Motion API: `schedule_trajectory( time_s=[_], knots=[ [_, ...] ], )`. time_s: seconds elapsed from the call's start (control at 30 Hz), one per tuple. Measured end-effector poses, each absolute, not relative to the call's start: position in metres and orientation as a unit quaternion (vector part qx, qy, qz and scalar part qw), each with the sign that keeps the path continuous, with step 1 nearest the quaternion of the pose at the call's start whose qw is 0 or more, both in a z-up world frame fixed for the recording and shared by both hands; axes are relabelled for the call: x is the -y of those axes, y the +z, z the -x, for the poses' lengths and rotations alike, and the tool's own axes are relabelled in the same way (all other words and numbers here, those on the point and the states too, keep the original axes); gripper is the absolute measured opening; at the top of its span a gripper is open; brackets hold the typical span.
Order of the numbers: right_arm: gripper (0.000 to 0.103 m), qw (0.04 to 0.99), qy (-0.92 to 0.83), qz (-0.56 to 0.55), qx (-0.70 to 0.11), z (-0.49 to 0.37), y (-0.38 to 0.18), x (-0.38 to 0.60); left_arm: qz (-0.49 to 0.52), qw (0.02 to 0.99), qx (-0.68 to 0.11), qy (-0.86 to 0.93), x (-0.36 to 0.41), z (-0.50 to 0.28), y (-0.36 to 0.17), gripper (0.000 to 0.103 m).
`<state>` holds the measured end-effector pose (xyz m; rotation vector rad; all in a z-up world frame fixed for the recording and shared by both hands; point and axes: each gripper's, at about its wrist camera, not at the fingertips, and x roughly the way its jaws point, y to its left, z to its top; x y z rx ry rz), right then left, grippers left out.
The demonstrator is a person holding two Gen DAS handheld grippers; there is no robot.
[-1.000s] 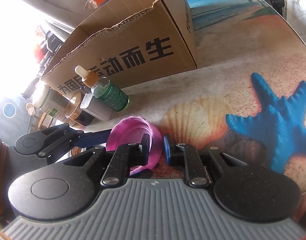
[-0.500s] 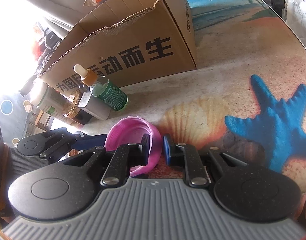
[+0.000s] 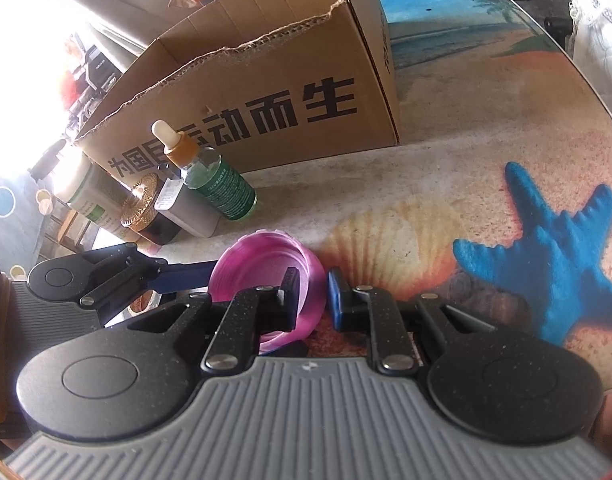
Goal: Organize rigid objects
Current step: 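Lift the pink cup off the table with the right tool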
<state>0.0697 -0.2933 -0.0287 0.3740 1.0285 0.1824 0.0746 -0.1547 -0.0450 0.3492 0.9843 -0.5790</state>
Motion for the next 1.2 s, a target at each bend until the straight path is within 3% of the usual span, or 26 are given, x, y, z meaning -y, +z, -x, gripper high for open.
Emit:
schedule_trajectory(
  time_s=[0.83, 1.2],
  knots=[
    [0.015, 0.87, 0.088, -0.156, -0.46, -0.056, 0.0, 0.285, -0.146, 0.851, -0.427, -0.269, 0.14, -0.055, -0.015, 0.079],
    [0.015, 0.902, 0.11, -0.129, -0.397, -0.052, 0.058, 0.27, -0.126, 0.889, -0.361, -0.253, 0.118, -0.048, 0.044, 0.079]
  ],
)
